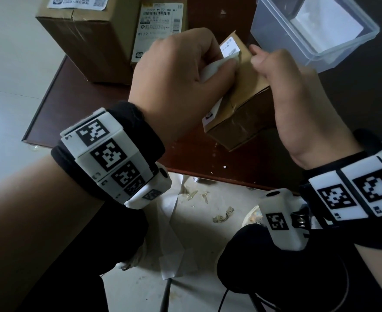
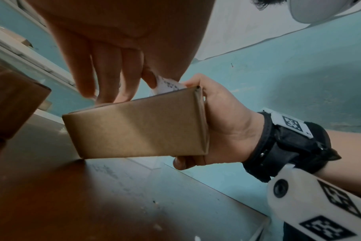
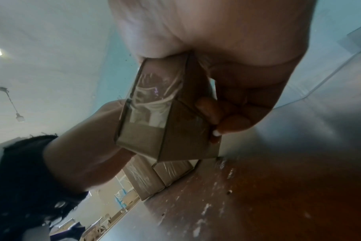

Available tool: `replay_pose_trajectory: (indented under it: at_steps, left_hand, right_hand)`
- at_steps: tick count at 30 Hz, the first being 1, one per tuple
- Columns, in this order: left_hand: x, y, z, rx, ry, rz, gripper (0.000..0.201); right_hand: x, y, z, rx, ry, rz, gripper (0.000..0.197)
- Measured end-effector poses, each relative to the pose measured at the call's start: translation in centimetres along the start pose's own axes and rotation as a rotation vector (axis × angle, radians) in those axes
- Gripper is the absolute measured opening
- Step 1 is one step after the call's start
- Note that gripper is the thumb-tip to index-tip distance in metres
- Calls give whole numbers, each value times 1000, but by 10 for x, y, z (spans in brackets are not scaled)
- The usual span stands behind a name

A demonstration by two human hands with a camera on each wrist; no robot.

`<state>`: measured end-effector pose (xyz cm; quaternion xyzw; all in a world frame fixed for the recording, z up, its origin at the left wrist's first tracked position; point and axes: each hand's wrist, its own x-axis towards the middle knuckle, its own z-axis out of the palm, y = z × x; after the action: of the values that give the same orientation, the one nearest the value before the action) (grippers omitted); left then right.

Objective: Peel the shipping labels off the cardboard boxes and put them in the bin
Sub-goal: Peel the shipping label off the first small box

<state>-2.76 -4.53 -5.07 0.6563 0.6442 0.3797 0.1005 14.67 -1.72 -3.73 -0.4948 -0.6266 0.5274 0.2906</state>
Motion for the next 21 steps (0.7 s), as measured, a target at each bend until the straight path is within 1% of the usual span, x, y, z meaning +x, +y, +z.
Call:
replay_pose_trajectory:
  at_steps: [2, 3, 6, 7, 9, 12, 14, 15, 21]
  left_hand:
    - [-1, 0, 1, 6, 12, -10, 32]
    - [-1, 0, 1, -3, 16, -8, 32]
    - [-1, 2, 1, -61, 0, 30, 32]
    - [-1, 2, 2, -82, -9, 35, 32]
    - [-1, 3, 3, -110, -10, 34, 31]
    - [-3, 4, 5, -119, -3, 26, 31]
    - [-4, 5, 5, -127, -2, 26, 31]
    - [-4, 6, 6, -127, -1, 26, 31]
    - [-4, 7, 5, -117, -5, 30, 31]
  right_hand:
    - [-1, -4, 1, -17, -19, 5, 78]
    - [-1, -4, 0, -22, -25, -3, 77]
    - [1, 0, -5, -28, 2, -38, 51]
    - [1, 0, -6, -15, 17, -29, 45]
    - [1, 1, -9, 24, 49, -7, 50]
    - [1, 1, -10, 49, 83, -32, 40]
    - [1, 2, -11, 55, 72, -49, 53]
    - [2, 2, -12, 73, 65, -46, 54]
    - [5, 4, -14, 108, 48, -41, 51]
